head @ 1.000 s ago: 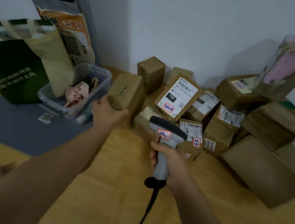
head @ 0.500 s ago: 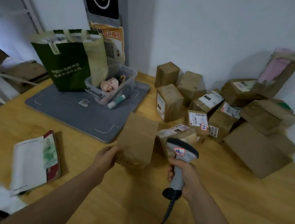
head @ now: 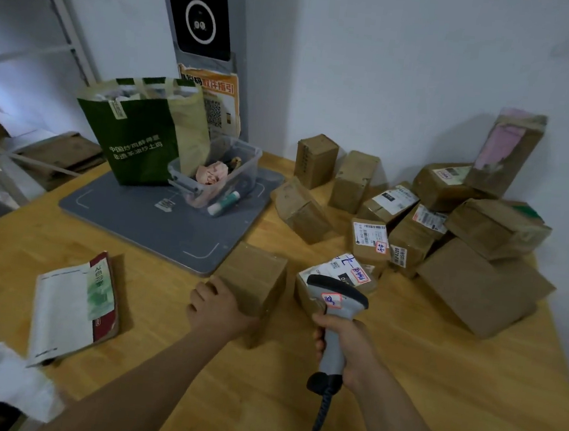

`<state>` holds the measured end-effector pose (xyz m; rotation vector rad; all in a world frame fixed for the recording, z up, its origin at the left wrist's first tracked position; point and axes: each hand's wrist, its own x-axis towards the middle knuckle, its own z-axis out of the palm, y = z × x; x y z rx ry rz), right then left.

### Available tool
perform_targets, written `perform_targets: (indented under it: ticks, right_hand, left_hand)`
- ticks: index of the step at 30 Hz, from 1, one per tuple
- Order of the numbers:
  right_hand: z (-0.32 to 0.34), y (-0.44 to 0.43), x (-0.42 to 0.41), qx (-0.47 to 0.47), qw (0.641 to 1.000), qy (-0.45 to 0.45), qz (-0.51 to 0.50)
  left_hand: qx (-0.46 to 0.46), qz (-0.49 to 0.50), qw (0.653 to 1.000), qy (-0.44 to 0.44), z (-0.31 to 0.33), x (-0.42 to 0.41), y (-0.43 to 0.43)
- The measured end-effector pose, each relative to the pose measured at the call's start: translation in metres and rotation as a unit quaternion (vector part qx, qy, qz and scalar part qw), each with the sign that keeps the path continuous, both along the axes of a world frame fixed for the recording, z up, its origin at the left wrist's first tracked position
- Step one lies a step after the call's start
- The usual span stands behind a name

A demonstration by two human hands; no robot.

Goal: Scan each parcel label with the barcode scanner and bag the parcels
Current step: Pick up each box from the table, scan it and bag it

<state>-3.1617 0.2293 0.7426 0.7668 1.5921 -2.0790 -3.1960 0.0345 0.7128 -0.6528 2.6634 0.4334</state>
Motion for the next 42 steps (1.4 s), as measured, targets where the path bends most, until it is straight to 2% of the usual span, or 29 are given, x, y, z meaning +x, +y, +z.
perform_targets:
  ticks: [2, 3, 4, 6, 7, 8, 10, 12, 14, 15, 18, 20, 22, 23, 25, 28, 31, 37, 42]
  right_hand:
    - [0.001, 0.002, 0.000, 0.002, 1.000, 0.006, 0.007]
    - [0.001, 0.003, 0.001, 0.003, 1.000, 0.009, 0.010]
    - [0.000, 0.003, 0.001, 0.003, 1.000, 0.011, 0.013]
    - [0.000, 0.002, 0.001, 0.001, 1.000, 0.012, 0.016]
    - [0.000, 0.001, 0.001, -0.001, 1.000, 0.010, 0.017]
    - [0.000, 0.000, 0.001, -0.004, 1.000, 0.008, 0.017]
    - [0.000, -0.002, 0.000, -0.007, 1.000, 0.006, 0.021]
    - [0.001, -0.004, 0.000, -0.008, 1.000, 0.008, 0.028]
    - [0.002, -0.006, 0.000, -0.004, 0.999, 0.010, 0.033]
    - [0.002, -0.008, 0.000, -0.003, 0.999, 0.009, 0.034]
    - [0.004, -0.013, 0.002, -0.005, 0.999, 0.003, 0.041]
    - [0.006, -0.013, 0.003, -0.003, 0.999, 0.002, 0.045]
    - [0.009, -0.012, 0.004, -0.001, 0.998, 0.006, 0.055]
    - [0.011, -0.013, 0.005, -0.002, 0.998, 0.008, 0.062]
    - [0.016, -0.017, 0.007, -0.005, 0.997, 0.012, 0.076]
    - [0.023, -0.024, 0.007, -0.002, 0.996, 0.018, 0.093]
    - [0.027, -0.030, 0.009, 0.015, 0.993, 0.030, 0.117]
    - [0.035, -0.039, 0.017, 0.063, 0.984, 0.054, 0.160]
    - [0.041, -0.040, 0.019, 0.092, 0.978, 0.071, 0.173]
  left_hand:
    - [0.042, 0.012, 0.999, 0.018, 0.003, -0.006, -0.012]
    - [0.106, 0.035, 0.994, 0.021, 0.006, -0.008, -0.019]
    - [0.198, 0.069, 0.977, 0.024, 0.008, -0.011, -0.028]
    - [0.370, 0.124, 0.921, -0.006, 0.017, -0.007, -0.040]
    - [0.395, 0.145, 0.907, -0.028, 0.019, -0.005, -0.046]
    - [0.397, 0.157, 0.904, -0.030, 0.018, -0.005, -0.051]
    - [0.371, 0.179, 0.910, 0.045, 0.013, -0.006, -0.057]
    - [0.275, 0.130, 0.945, 0.119, 0.015, -0.008, -0.051]
    - [0.139, 0.004, 0.988, 0.075, 0.015, -0.006, -0.035]
    - [0.079, -0.034, 0.996, 0.031, 0.015, -0.004, -0.026]
    - [0.001, -0.044, 0.999, -0.029, 0.013, -0.005, -0.015]
    - [0.020, -0.037, 0.999, -0.022, 0.016, -0.011, -0.025]
    - [0.121, -0.003, 0.993, 0.000, 0.021, -0.015, -0.042]
    - [0.206, 0.040, 0.978, 0.021, 0.022, -0.016, -0.050]
    - [0.359, 0.104, 0.924, 0.081, 0.024, -0.010, -0.057]
    - [0.437, 0.131, 0.881, 0.122, 0.022, -0.005, -0.064]
    - [0.474, 0.142, 0.858, 0.140, 0.022, -0.004, -0.070]
    - [0.436, 0.115, 0.876, 0.173, 0.026, -0.004, -0.078]
    - [0.441, 0.119, 0.871, 0.181, 0.025, -0.005, -0.082]
